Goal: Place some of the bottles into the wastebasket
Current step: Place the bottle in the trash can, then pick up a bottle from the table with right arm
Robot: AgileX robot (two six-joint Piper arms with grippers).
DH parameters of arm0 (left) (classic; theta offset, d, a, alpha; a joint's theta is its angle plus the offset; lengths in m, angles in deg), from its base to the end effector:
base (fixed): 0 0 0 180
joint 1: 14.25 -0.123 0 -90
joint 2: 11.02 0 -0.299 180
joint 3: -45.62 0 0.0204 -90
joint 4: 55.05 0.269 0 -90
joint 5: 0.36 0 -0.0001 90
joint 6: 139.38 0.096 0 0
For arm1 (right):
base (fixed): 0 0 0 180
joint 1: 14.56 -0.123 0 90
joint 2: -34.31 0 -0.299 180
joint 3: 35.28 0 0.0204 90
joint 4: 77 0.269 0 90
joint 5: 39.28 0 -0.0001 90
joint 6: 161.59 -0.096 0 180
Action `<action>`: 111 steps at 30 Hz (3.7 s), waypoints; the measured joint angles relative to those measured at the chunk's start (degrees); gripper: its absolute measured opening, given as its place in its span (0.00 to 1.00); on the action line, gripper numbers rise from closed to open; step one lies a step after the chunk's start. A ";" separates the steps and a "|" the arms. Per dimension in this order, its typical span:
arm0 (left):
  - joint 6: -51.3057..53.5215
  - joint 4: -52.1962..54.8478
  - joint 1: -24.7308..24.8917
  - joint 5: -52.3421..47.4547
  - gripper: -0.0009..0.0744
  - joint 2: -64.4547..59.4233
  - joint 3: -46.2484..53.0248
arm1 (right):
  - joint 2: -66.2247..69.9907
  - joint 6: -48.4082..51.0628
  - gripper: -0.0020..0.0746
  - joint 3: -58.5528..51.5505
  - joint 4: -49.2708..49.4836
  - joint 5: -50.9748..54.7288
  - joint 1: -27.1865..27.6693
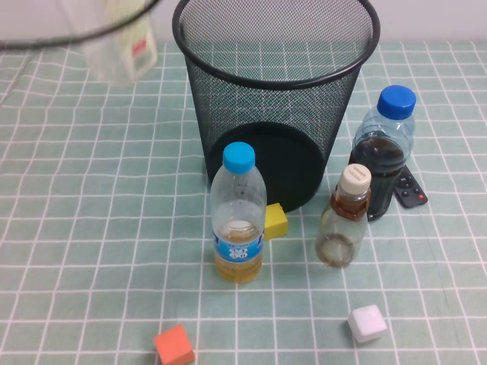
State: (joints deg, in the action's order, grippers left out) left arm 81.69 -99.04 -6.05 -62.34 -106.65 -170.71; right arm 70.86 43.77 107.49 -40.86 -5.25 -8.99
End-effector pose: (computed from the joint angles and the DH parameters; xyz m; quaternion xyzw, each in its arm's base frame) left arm 0.3084 -0.1039 0.5460 0.3448 0.7309 -0.2305 0.5420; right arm 0.1035 0.0218 0.3763 -0.0281 0.7749 0.1318 0.6176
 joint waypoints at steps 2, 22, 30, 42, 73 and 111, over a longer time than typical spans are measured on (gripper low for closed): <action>-1.70 0.53 1.94 -0.78 0.45 -3.29 -8.64 | 0.39 0.00 0.03 0.00 0.23 0.90 0.00; -0.80 3.58 16.56 3.83 0.45 -42.14 -28.84 | 12.71 2.28 0.03 3.50 -1.32 7.04 0.00; -0.32 4.89 16.56 3.97 0.48 -46.68 -28.84 | 14.23 4.78 0.03 4.14 -0.05 6.68 0.00; -2.11 4.98 16.66 1.34 0.52 -39.67 -28.84 | 16.46 3.25 0.03 14.25 -1.67 16.14 0.00; -20.90 31.98 16.56 24.75 0.01 51.16 54.26 | 30.58 4.71 0.63 12.24 -13.09 -0.93 -29.20; -23.22 29.96 16.56 34.30 0.01 52.65 70.99 | 47.42 50.67 0.03 10.19 38.57 -19.03 -31.35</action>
State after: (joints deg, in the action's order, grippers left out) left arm 58.47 -69.08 10.51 -28.04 -54.00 -99.72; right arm 118.28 94.44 117.69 -2.30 -24.28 -40.34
